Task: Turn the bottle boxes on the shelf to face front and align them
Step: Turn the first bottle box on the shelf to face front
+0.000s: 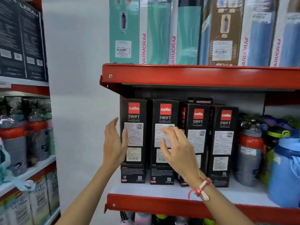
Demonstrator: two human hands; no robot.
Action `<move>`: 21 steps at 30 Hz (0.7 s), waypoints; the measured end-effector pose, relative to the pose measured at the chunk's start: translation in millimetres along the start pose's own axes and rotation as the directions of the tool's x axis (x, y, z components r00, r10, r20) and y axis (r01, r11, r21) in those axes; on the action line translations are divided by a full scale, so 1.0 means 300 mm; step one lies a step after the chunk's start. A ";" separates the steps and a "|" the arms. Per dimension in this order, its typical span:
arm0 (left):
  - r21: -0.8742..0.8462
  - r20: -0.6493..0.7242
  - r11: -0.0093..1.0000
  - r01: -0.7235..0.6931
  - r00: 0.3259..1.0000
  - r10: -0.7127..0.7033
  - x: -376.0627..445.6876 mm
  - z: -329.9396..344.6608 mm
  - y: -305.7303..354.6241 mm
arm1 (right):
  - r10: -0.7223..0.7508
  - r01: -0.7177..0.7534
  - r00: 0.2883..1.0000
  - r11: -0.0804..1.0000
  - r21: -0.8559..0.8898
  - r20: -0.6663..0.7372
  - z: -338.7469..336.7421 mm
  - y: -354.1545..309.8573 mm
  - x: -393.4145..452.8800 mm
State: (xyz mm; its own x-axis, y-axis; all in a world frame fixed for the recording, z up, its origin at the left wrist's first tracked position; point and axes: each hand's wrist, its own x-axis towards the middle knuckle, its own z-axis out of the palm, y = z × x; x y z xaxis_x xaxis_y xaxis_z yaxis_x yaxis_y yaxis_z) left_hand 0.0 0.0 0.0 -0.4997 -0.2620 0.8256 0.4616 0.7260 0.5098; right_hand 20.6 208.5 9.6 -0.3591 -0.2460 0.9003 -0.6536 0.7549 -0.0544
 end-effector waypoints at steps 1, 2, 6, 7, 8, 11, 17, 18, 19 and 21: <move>-0.023 0.019 0.998 0.059 0.998 -0.059 0.000 -0.007 -0.019 | 0.042 -0.043 0.999 0.998 0.038 0.009 0.034 -0.018 -0.005; -0.036 0.056 0.994 0.106 0.993 -0.104 0.003 -0.012 -0.034 | 0.091 -0.093 0.995 0.994 0.057 0.032 0.056 -0.041 -0.006; -0.080 0.251 0.980 0.184 0.955 -0.159 0.019 0.007 -0.132 | 0.254 -0.264 0.956 0.963 0.054 0.150 0.162 -0.102 -0.037; -0.119 0.281 0.972 0.204 0.946 -0.164 0.029 0.010 -0.151 | 0.282 -0.295 0.944 0.954 0.055 0.169 0.184 -0.113 -0.039; -0.182 0.298 0.953 0.244 0.937 -0.184 0.039 0.011 -0.162 | 0.306 -0.324 0.930 0.944 0.061 0.203 0.198 -0.129 -0.040; -0.359 0.389 0.822 0.442 0.871 -0.299 0.057 0.018 -0.183 | 0.378 -0.402 0.887 0.915 0.040 0.265 0.255 -0.170 -0.047; -0.355 0.665 0.685 0.636 0.687 -0.293 0.075 0.007 -0.254 | 0.593 -0.619 0.740 0.785 -0.025 0.318 0.399 -0.261 -0.024; -0.351 0.690 0.676 0.648 0.667 -0.281 0.074 0.004 -0.267 | 0.623 -0.637 0.723 0.769 -0.061 0.299 0.425 -0.274 -0.021; -0.352 0.713 0.668 0.655 0.650 -0.263 0.070 -0.001 -0.272 | 0.649 -0.651 0.713 0.753 -0.093 0.266 0.448 -0.284 -0.021; -0.345 0.747 0.673 0.654 0.625 -0.225 0.061 -0.012 -0.270 | 0.683 -0.672 0.706 0.729 -0.126 0.187 0.481 -0.302 -0.022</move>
State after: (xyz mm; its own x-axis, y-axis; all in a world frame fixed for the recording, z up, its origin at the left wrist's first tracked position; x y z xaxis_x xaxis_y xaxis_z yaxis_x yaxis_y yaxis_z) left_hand -43.9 -66.0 -25.4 -0.9639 0.1482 0.2211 0.2367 0.0972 0.9667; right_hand -13.9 54.1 -53.8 -0.8248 0.2281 0.5173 -0.1511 0.7928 -0.5905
